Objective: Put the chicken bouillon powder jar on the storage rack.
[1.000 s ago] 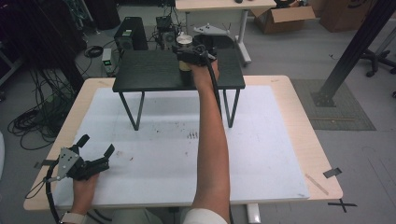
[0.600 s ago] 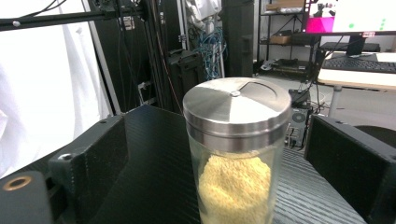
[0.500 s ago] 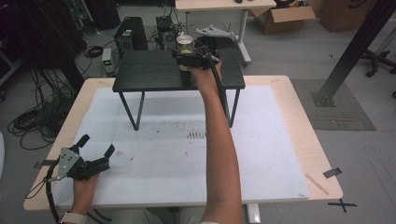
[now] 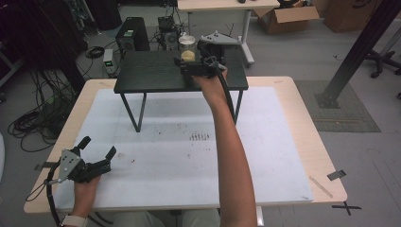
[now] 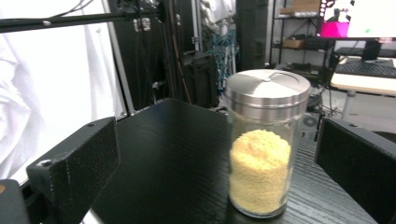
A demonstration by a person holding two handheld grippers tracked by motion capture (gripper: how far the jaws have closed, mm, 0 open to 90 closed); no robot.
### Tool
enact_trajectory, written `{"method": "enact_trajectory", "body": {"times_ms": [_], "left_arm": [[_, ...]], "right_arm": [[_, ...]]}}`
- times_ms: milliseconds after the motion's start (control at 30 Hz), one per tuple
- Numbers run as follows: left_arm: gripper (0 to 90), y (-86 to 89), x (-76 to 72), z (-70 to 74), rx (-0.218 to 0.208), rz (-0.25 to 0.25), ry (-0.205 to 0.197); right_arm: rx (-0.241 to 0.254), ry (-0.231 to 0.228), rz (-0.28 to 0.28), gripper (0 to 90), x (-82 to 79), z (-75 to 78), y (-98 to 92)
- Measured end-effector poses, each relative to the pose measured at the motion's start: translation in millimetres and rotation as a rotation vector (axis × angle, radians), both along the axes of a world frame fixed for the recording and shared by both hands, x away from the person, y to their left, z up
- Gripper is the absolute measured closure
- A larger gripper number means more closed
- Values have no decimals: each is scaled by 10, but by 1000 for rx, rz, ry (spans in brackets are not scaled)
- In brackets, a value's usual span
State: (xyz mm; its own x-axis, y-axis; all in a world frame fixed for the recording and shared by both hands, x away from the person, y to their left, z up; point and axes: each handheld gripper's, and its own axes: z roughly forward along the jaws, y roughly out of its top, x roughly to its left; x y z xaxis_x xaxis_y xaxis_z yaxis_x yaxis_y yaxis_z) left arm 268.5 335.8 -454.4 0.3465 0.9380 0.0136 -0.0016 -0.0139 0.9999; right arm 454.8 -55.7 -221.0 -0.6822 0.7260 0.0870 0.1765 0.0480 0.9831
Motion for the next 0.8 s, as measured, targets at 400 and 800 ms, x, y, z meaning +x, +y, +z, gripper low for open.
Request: {"method": "enact_trajectory", "body": {"times_ms": [400,800], "left_arm": [[3,-1,1,0,1,2,0],[2,0,0,0,-2,3,1]], "right_arm": [[7,-21,61,0,-254,-59,-12],[-16,-39,116,0,-488,-102,14]]}}
